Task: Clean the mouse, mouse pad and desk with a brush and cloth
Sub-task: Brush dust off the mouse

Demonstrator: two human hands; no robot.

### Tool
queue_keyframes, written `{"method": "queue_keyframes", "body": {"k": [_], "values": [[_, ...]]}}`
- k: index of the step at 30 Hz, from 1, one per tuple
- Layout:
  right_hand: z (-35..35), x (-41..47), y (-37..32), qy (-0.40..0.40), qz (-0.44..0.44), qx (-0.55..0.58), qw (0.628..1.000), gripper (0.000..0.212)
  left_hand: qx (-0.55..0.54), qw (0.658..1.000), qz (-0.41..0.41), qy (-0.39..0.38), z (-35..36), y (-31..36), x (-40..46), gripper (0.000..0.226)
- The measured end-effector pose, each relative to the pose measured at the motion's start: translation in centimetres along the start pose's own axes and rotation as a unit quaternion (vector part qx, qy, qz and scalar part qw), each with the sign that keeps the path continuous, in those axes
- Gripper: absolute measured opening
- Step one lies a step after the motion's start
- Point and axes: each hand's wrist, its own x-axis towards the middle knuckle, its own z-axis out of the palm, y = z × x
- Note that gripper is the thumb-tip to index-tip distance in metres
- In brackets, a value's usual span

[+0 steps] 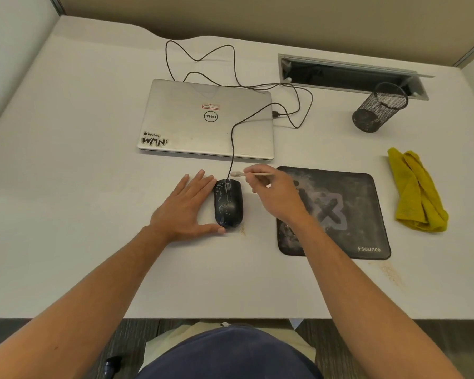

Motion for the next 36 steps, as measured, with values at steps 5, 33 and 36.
{"method": "queue_keyframes", "body": {"k": [5,33,36], "values": [[0.9,-0.9,1.1,-0.022,-0.010,-0.016,1.000,0.014,0.009,1.000,-0.001,-0.003,0.1,-0.1,0.0,0.115],[0.3,-4.9,2.2,0.163,0.065,0.158,0.972,0.032,0.011,1.000,0.007,0.005,0.0,0.1,0.0,0.113],[0.8,-3.1,2.5,0.130,0.098,0.148,0.975,0.032,0.012,1.000,0.006,0.005,-0.1,0.2,-0.1,0.113]]}}
